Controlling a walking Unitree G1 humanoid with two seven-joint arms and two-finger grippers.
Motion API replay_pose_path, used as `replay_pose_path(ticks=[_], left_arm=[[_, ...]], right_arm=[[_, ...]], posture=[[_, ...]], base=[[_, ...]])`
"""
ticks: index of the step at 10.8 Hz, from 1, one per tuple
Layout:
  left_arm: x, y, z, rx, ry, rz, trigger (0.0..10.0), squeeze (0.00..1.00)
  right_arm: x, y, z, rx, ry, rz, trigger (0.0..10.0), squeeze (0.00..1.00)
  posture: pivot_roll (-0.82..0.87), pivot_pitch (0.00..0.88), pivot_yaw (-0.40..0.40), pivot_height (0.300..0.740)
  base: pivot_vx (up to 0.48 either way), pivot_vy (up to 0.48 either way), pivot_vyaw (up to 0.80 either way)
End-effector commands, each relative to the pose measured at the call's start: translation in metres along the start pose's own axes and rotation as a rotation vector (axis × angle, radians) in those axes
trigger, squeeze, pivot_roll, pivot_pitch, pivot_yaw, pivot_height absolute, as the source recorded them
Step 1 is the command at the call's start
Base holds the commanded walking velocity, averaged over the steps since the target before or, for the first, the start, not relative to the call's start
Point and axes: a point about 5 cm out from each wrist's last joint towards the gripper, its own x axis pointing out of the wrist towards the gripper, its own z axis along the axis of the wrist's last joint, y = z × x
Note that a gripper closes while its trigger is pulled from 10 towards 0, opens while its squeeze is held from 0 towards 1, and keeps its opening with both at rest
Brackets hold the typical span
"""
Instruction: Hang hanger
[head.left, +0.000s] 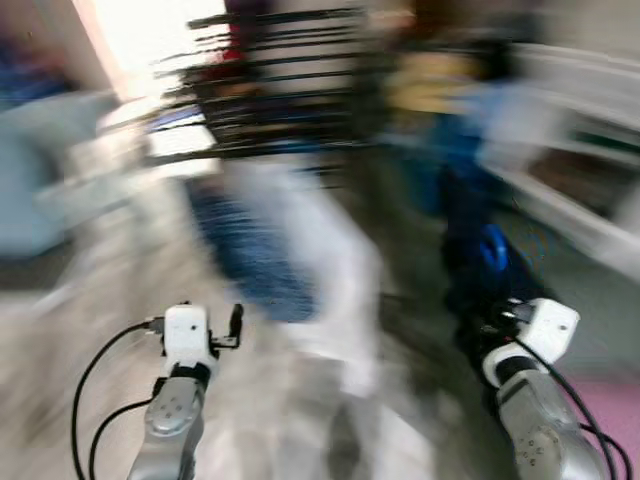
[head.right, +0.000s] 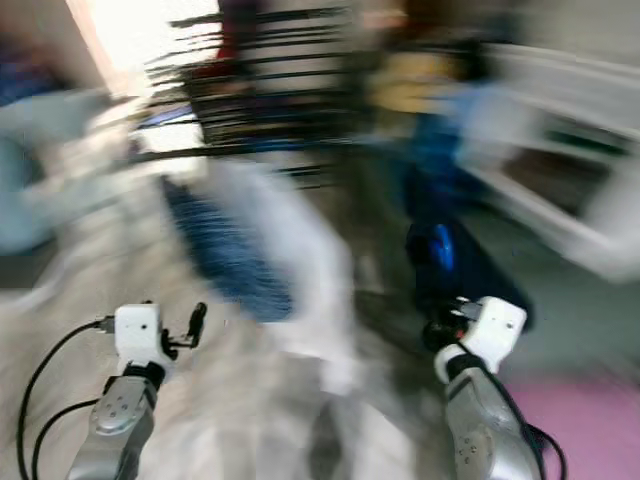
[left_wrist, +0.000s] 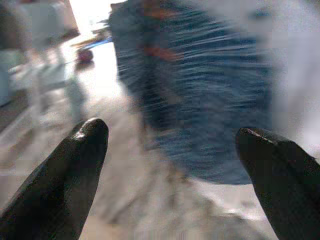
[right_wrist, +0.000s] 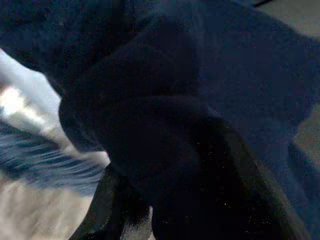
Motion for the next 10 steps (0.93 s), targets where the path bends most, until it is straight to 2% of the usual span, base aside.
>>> replay_pose_path(ticks=[1, 3, 5, 8, 10], left_arm=[[0.002, 0.002, 0.001, 0.02, 0.006, 0.003, 10.0, 0.0], [0.002, -0.001, 0.002, 0.03, -0.005, -0.022, 10.0, 0.0], [0.002, -0.007, -0.002, 0.037, 0.035, -0.051, 10.0, 0.0], [0.002, -0.008, -0.005, 0.021, 0.052, -0.039, 10.0, 0.0], [0.002, -0.013, -0.002, 0.002, 0.038, -0.098, 10.0, 0.0]], right_arm=[[-0.001, 0.006, 0.0, -0.011, 0.002, 0.039, 10.0, 0.0], [0.0, 0.006, -0.003, -0.006, 0.016, 0.034, 10.0, 0.0], [0.001, 0.004, -0.004, 0.001, 0.023, 0.008, 10.0, 0.0], [0.002, -0.001, -0.006, 0.021, 0.035, -0.04, 10.0, 0.0], [0.004, -0.005, -0.006, 0.028, 0.033, -0.082, 10.0, 0.0]], posture=[[-0.13, 0.0, 0.042, 0.74], [-0.13, 0.0, 0.042, 0.74], [-0.13, 0.0, 0.044, 0.74], [-0.13, 0.0, 0.041, 0.74], [-0.13, 0.0, 0.041, 0.74]], base=[[0.24, 0.416, 0.43], [0.246, 0.412, 0.0], [0.307, 0.349, 0.0], [0.0, 0.0, 0.0], [0.0, 0.0, 0.0]])
